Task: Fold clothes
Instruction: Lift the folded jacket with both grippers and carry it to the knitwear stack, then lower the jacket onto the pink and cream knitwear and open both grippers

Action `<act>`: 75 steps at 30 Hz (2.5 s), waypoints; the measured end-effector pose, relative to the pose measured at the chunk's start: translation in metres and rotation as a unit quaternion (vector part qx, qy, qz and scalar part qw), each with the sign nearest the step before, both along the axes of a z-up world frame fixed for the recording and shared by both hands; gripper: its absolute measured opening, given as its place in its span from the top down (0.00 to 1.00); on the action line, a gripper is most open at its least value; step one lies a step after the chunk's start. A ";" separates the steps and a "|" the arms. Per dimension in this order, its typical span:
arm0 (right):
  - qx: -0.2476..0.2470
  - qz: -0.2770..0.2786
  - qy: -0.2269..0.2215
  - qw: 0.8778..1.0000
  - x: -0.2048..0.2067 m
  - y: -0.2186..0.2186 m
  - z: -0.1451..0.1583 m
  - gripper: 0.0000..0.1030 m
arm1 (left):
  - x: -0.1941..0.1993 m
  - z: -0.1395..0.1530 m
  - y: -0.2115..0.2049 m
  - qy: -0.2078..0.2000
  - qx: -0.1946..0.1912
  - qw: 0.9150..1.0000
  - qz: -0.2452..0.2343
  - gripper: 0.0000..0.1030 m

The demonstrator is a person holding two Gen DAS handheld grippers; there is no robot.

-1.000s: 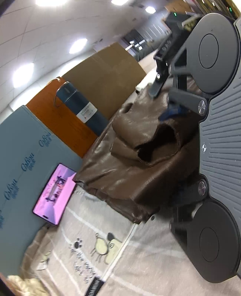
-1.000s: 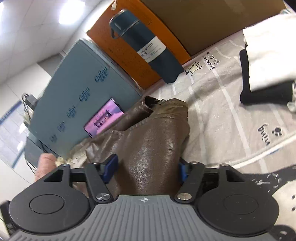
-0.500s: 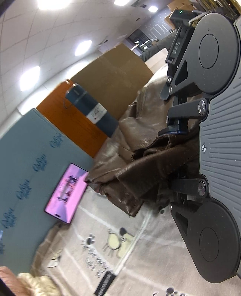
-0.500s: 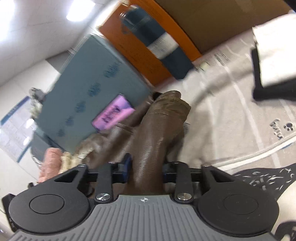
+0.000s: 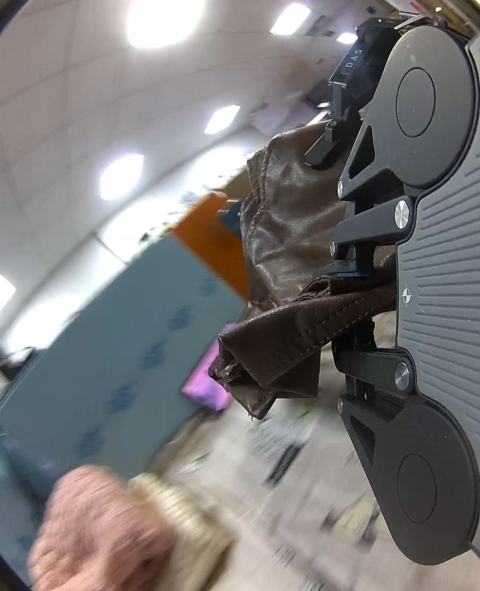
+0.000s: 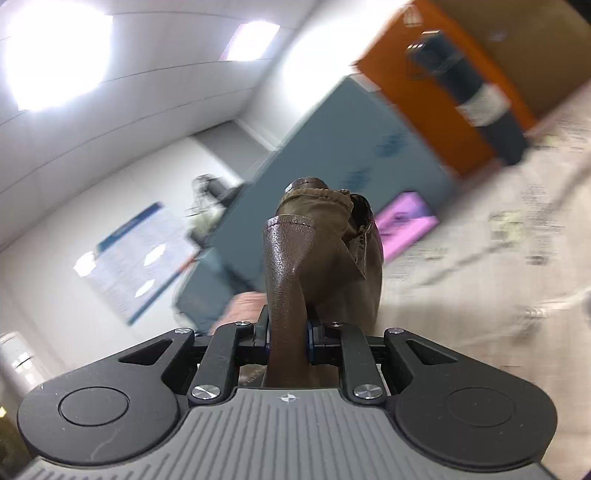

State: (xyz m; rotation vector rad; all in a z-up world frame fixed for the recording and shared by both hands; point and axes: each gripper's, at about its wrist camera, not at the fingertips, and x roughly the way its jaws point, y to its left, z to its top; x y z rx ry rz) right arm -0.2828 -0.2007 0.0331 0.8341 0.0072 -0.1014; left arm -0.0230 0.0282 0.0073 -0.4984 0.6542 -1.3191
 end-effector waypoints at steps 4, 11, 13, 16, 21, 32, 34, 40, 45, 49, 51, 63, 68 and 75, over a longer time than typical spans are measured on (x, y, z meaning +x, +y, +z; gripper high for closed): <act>-0.035 0.060 -0.042 0.997 0.050 0.020 0.028 0.85 | 0.022 0.019 0.047 -0.032 -0.044 0.996 0.067 0.84; -0.062 0.161 -0.076 0.982 0.176 0.038 0.064 0.85 | 0.077 0.049 0.105 -0.086 -0.074 0.971 0.209 0.84; -0.045 0.180 -0.080 0.979 0.213 0.040 0.067 0.85 | 0.093 0.054 0.112 -0.103 -0.072 0.961 0.248 0.84; -0.037 0.207 -0.084 0.974 0.265 0.040 0.067 0.85 | 0.119 0.056 0.110 -0.117 -0.058 0.947 0.293 0.84; -0.033 0.203 -0.050 0.977 0.331 0.034 0.048 0.85 | 0.166 0.045 0.089 -0.121 -0.020 0.937 0.327 0.84; -0.092 0.104 0.075 0.987 0.376 0.004 -0.005 0.77 | 0.203 0.004 0.053 -0.086 0.070 0.937 0.331 0.57; -0.099 0.094 0.098 0.986 0.383 0.005 -0.013 0.74 | 0.208 -0.002 0.051 -0.079 0.090 0.934 0.337 0.51; -0.092 0.081 0.117 0.986 0.386 0.002 -0.029 0.72 | 0.211 -0.009 0.045 -0.080 0.131 0.927 0.342 0.41; -0.091 0.094 0.099 0.987 0.377 0.006 -0.018 0.44 | 0.201 0.004 0.053 -0.085 0.132 0.916 0.369 0.12; -0.070 0.072 0.080 0.992 0.348 0.000 -0.001 0.13 | 0.182 0.017 0.068 -0.097 0.125 0.895 0.418 0.07; -0.060 0.060 0.071 0.994 0.333 -0.003 0.007 0.13 | 0.169 0.023 0.073 -0.099 0.115 0.890 0.431 0.04; -0.158 0.064 0.064 0.983 0.247 0.008 0.040 0.03 | 0.059 0.069 0.041 -0.244 0.102 0.833 0.486 0.00; -0.192 0.077 0.057 0.977 0.233 0.014 0.045 0.00 | 0.023 0.076 0.023 -0.279 0.129 0.797 0.520 0.00; -0.231 0.084 0.063 0.967 0.221 -0.001 0.048 0.00 | -0.001 0.080 0.005 -0.233 0.158 0.768 0.575 0.00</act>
